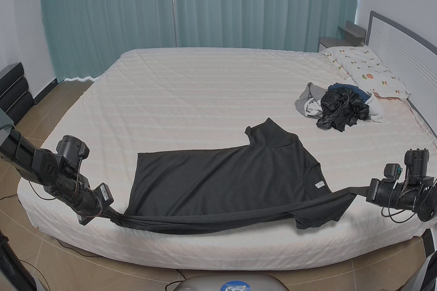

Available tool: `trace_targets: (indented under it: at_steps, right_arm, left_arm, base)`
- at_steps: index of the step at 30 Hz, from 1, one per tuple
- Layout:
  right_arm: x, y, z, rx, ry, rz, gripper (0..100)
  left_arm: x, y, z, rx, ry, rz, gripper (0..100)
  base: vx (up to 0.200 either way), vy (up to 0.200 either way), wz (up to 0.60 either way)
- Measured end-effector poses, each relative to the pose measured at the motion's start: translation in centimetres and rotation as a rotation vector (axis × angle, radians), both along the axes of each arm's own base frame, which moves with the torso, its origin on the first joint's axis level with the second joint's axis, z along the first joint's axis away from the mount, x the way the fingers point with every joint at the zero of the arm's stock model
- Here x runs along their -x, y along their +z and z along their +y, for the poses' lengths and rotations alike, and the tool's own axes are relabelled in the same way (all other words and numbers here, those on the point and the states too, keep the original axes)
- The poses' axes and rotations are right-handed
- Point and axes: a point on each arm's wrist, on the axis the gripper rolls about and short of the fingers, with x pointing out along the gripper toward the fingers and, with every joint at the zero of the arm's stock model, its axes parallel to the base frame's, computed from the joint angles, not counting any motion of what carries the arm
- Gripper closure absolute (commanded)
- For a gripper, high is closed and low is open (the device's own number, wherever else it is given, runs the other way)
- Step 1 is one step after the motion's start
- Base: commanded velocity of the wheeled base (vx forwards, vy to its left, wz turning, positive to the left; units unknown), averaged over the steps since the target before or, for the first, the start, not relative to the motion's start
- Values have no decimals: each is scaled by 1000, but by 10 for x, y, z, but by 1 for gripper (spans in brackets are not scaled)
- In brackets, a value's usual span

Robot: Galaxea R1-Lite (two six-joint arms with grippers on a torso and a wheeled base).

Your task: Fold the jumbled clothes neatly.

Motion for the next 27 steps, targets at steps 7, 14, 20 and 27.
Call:
trace_targets:
  at_steps: [7, 14, 20, 27]
  right_arm:
    - [-7, -2, 0, 3, 2, 0, 100]
    - [-27, -10, 1, 10, 5, 7, 100]
    - [-48, -21, 0, 22, -11, 18, 100]
    - [-70, -33, 4, 22, -6, 28, 100]
  left_arm:
    - [-6, -1, -2, 0, -7, -8, 100]
    - [-29, -7, 1, 30, 72, -61, 100]
    - [-50, -20, 0, 62, 134, -113, 100]
    - [-69, -27, -13, 105, 203, -113, 100]
  base:
    - [0, 0, 0]
    - [0, 0, 0]
    - [0, 0, 0]
    - [0, 0, 0]
